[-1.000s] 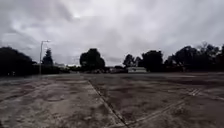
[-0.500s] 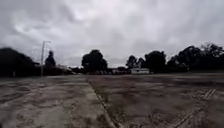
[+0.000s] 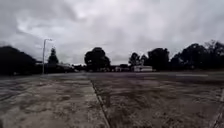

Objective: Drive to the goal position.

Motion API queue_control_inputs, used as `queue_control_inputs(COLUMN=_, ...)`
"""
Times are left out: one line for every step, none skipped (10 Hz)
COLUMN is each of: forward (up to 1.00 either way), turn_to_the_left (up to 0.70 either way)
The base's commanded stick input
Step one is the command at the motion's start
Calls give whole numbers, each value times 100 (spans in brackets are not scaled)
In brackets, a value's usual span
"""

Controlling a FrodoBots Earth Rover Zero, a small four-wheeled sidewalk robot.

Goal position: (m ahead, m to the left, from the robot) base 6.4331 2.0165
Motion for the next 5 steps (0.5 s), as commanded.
queue_control_inputs(forward=70, turn_to_the_left=0)
queue_control_inputs(forward=70, turn_to_the_left=0)
queue_control_inputs(forward=70, turn_to_the_left=0)
queue_control_inputs(forward=70, turn_to_the_left=0)
queue_control_inputs(forward=70, turn_to_the_left=0)
